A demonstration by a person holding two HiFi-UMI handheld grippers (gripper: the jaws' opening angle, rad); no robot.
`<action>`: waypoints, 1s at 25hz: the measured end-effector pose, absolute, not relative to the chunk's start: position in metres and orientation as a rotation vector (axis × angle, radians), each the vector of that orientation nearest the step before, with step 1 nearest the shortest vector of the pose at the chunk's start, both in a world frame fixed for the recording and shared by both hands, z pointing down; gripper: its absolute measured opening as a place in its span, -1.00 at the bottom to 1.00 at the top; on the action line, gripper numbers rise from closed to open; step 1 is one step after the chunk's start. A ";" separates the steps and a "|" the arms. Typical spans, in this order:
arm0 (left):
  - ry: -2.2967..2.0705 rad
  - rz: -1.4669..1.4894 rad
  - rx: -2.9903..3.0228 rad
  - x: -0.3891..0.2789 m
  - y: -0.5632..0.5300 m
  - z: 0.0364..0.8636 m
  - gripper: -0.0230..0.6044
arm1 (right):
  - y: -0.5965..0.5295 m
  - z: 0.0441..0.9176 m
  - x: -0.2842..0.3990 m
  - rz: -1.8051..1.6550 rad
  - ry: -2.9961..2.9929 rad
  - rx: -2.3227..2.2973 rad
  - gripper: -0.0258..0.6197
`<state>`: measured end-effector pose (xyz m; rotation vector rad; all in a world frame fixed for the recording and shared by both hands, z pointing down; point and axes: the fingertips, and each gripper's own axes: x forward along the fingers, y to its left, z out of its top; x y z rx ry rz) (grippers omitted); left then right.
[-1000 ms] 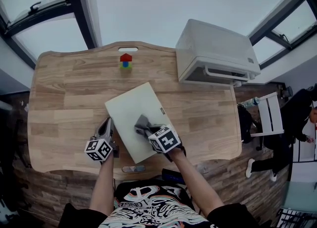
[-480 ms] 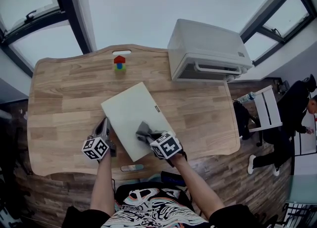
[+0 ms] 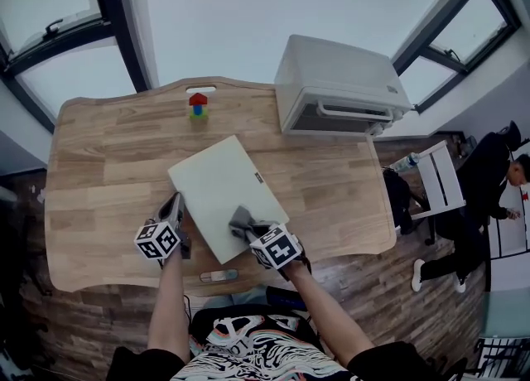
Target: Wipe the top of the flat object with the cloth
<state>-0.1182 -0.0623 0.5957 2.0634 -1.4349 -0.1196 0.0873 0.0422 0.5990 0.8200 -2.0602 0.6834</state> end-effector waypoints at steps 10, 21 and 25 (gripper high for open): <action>-1.347 -0.193 2.373 -0.081 -0.044 0.475 -0.75 | 0.023 0.540 0.101 0.546 -2.252 1.089 -0.86; -1.745 -0.143 2.397 -0.079 0.012 0.364 -0.75 | 0.030 0.417 0.089 0.204 -2.525 1.349 -0.86; -1.854 -0.179 2.365 -0.070 0.045 0.342 -0.75 | 0.050 0.386 0.093 0.159 -2.564 1.300 -0.85</action>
